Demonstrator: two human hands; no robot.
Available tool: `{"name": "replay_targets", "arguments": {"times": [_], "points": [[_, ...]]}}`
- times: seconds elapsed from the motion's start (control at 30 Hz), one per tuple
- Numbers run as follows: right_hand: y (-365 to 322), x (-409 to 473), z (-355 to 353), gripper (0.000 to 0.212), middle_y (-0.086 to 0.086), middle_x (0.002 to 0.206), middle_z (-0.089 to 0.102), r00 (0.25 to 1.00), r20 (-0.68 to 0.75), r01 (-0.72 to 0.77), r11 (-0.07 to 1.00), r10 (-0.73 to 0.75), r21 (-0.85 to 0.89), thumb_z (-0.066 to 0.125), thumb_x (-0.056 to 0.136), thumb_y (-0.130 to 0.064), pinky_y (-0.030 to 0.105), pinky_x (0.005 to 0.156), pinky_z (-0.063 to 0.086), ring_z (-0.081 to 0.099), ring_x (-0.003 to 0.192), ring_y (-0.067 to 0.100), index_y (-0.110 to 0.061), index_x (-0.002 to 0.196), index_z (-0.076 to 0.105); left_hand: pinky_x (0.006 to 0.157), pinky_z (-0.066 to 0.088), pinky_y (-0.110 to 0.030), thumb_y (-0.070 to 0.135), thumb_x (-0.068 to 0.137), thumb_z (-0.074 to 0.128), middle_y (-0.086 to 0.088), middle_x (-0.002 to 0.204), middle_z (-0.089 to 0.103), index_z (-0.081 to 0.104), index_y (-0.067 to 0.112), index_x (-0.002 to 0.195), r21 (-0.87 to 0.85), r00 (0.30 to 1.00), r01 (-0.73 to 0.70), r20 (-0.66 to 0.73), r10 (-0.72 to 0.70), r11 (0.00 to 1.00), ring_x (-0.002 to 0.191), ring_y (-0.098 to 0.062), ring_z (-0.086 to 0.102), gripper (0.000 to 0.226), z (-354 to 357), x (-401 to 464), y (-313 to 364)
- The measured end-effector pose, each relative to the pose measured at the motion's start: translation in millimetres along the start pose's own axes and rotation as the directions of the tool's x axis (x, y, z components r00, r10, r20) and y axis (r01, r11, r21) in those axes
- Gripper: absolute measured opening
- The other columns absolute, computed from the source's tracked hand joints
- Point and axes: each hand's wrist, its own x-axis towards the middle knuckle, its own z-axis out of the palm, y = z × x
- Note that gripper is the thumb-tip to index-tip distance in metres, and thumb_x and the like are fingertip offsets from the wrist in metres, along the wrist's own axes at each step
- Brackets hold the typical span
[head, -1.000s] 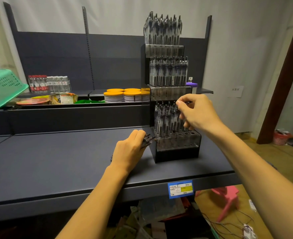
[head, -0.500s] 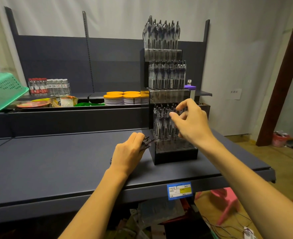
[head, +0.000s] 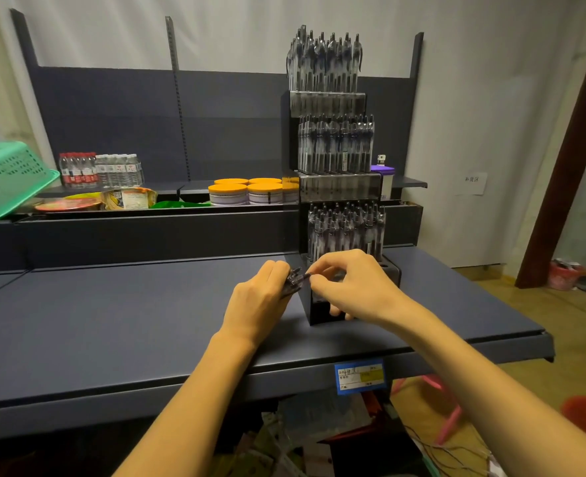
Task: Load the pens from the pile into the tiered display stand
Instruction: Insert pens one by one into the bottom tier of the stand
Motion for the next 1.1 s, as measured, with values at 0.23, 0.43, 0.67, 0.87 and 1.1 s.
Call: {"name": "replay_targets", "arguments": {"times": [0.23,0.43,0.67,0.87,1.1], "points": [[4.0,-0.3,0.2,0.016,0.007,0.073,0.07,0.997,-0.062,0.045,0.999,-0.043,0.027,0.065,0.091,-0.026,0.02,0.04,0.046,0.065,0.052,0.02,-0.013,0.094,0.073,0.03,0.04,-0.028,0.033,0.091,0.047,-0.007,0.067,0.055,0.04,0.015,0.086,0.036,1.0,-0.021,0.002,0.021,0.999,0.04,-0.023,0.044,0.02,-1.4,1.2,2.4],[10.7,2.2,-5.8,0.015,0.01,0.074,0.068,0.978,-0.209,0.018,0.979,0.025,0.203,0.058,0.095,-0.023,0.023,0.039,0.045,0.061,0.046,0.014,-0.012,0.092,0.068,0.03,0.04,-0.034,0.02,0.085,0.049,-0.006,0.065,0.053,0.043,0.016,0.083,0.064,0.998,0.054,0.006,-0.055,0.996,0.04,-0.026,0.042,0.008,1.0,0.6,2.6],[13.2,5.6,-28.3,0.016,0.011,0.081,0.067,0.886,-0.435,0.076,0.875,0.16,0.477,0.046,0.101,-0.026,0.021,0.033,0.042,0.057,0.039,0.014,-0.016,0.089,0.051,0.029,0.037,-0.031,0.021,0.086,0.051,-0.006,0.065,0.053,0.041,0.016,0.082,0.089,0.999,0.032,0.014,-0.033,0.995,0.04,-0.025,0.04,0.013,1.8,1.5,3.5],[15.2,11.4,-51.5,0.018,0.01,0.079,0.064,0.758,-0.646,0.205,0.909,0.087,0.363,0.044,0.102,-0.026,0.02,0.033,0.04,0.053,0.036,0.011,-0.025,0.085,0.047,0.033,0.034,-0.024,0.017,0.082,0.062,-0.006,0.064,0.052,0.038,0.016,0.082,0.077,0.999,0.021,0.024,-0.023,0.997,0.039,-0.023,0.039,0.024,2.2,1.3,4.0],[13.1,20.0,-58.3,0.011,0.004,0.075,0.061,0.692,-0.721,0.231,0.938,0.029,0.259,0.044,0.102,-0.027,0.021,0.035,0.042,0.055,0.037,0.01,-0.018,0.096,0.047,0.034,0.033,-0.025,0.018,0.081,0.062,-0.006,0.064,0.053,0.038,0.016,0.083,0.074,0.998,0.04,0.038,-0.043,0.996,0.039,-0.026,0.04,0.024,0.5,1.2,5.3]]}}
